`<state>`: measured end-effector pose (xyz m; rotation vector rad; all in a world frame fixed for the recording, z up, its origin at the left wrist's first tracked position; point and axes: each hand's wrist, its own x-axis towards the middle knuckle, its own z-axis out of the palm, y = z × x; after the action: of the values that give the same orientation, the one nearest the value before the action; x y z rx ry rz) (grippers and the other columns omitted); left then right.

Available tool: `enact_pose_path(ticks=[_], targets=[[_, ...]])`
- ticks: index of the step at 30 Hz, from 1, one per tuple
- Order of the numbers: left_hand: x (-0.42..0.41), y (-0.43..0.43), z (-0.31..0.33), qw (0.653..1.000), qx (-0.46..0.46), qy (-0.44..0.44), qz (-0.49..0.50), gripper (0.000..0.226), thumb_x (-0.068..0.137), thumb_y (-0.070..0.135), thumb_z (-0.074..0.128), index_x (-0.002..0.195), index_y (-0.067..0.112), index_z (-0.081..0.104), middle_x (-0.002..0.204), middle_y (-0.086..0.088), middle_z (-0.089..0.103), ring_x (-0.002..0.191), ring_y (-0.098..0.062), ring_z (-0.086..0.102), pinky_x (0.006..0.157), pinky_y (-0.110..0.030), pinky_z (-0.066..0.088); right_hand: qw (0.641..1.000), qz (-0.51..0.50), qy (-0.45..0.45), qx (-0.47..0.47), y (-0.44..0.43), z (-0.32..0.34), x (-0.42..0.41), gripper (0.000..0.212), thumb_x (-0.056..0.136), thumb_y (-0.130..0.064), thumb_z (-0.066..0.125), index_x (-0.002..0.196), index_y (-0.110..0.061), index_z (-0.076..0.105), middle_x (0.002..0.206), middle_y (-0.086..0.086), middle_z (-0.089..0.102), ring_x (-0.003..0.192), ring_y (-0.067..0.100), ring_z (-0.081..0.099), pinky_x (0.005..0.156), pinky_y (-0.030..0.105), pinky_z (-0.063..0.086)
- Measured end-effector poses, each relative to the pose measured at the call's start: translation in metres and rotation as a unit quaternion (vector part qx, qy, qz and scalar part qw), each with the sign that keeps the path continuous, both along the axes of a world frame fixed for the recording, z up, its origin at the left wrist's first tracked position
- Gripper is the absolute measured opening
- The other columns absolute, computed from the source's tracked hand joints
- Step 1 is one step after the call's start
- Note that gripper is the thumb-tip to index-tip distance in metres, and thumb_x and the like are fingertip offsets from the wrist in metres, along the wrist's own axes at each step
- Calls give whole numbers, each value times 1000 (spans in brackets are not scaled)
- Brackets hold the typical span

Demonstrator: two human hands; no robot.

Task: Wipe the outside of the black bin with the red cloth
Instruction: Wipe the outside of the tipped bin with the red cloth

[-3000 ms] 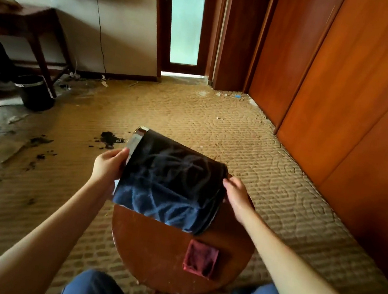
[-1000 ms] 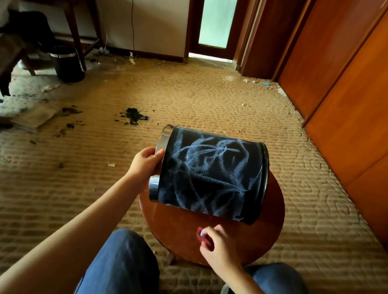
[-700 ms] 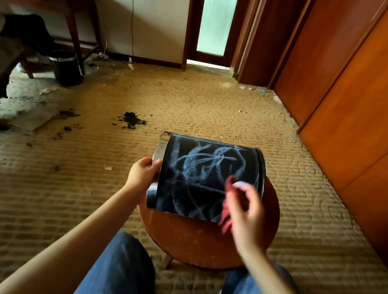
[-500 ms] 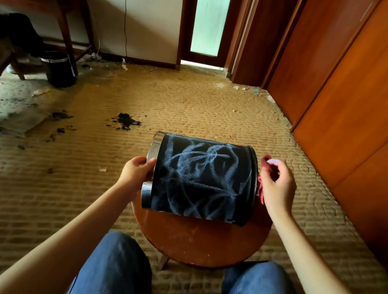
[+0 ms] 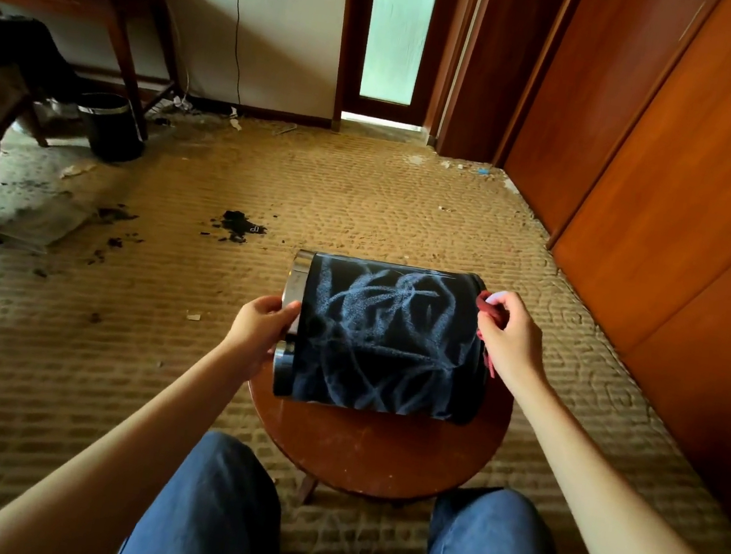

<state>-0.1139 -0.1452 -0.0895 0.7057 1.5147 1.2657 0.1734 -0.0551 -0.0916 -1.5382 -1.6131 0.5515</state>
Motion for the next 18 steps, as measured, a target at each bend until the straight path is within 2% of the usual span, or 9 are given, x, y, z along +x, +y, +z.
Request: enact_pose_path(ticks=[2, 4, 7, 9, 11, 13, 14, 16, 18], targets=[[8, -2, 0, 1000, -3, -11, -16, 13, 96, 16, 56, 91, 5, 61, 58, 2, 59, 43, -7, 57, 38, -21, 44, 1000, -3, -7, 0, 1, 3, 9, 14, 83, -7, 58, 87, -19, 54, 98, -5, 64, 84, 25, 62, 72, 30, 44], [13, -3, -2, 999, -14, -12, -40, 13, 96, 18, 58, 94, 6, 62, 70, -4, 61, 51, -11, 60, 42, -25, 49, 1000, -8, -20, 7, 1, 5, 17, 12, 84, -7, 59, 90, -17, 56, 95, -4, 64, 83, 24, 61, 69, 27, 39], [13, -5, -4, 998, -23, 0, -65, 11, 93, 17, 61, 95, 7, 66, 91, -15, 66, 74, -23, 64, 68, -39, 56, 999, 1, -33, 23, -3, 2, 26, 13, 83, -9, 63, 94, -16, 61, 95, 2, 67, 84, 23, 61, 71, 26, 39], [9, -3, -5, 989, 1, 131, -74, 22, 90, 19, 65, 108, 6, 66, 103, -14, 67, 92, -27, 64, 87, -46, 51, 997, 10, -57, 49, -6, -4, 31, 20, 81, -10, 68, 101, -13, 63, 101, 7, 65, 92, 24, 60, 77, 25, 39], [2, 2, -10, 920, 47, 379, -88, 49, 90, 27, 65, 134, 11, 52, 135, -8, 53, 126, -26, 48, 104, -45, 37, 994, 26, -87, 59, -11, -11, 35, 33, 81, -9, 70, 113, -11, 64, 107, 12, 59, 98, 23, 56, 81, 18, 35], [-6, 6, -14, 835, 85, 532, -107, 66, 94, 40, 55, 150, 17, 27, 158, 1, 21, 143, -23, 18, 113, -47, 20, 992, 36, -114, 46, -16, -13, 38, 45, 82, -7, 68, 126, -10, 60, 110, 14, 53, 98, 21, 53, 81, 14, 31], [-10, 9, -16, 807, 89, 570, -127, 67, 96, 47, 47, 152, 21, 21, 160, 7, 12, 145, -20, 10, 114, -48, 17, 989, 31, -133, 51, -18, -14, 39, 46, 83, -6, 67, 128, -10, 59, 109, 15, 52, 96, 23, 54, 80, 16, 32], [-16, 11, -23, 765, 88, 617, -160, 70, 94, 63, 28, 152, 25, 20, 160, 12, 8, 147, -17, 5, 115, -45, 14, 977, 9, -187, 99, -22, -10, 35, 42, 83, -5, 65, 125, -10, 62, 107, 15, 54, 93, 32, 58, 77, 25, 40], [-19, 10, -27, 750, 94, 633, -168, 79, 86, 69, 9, 152, 26, 19, 160, 14, 10, 147, -14, 6, 115, -41, 14, 959, 10, -222, 178, -28, 4, 19, 37, 82, -8, 63, 119, -9, 65, 105, 14, 57, 89, 35, 59, 72, 35, 49]])
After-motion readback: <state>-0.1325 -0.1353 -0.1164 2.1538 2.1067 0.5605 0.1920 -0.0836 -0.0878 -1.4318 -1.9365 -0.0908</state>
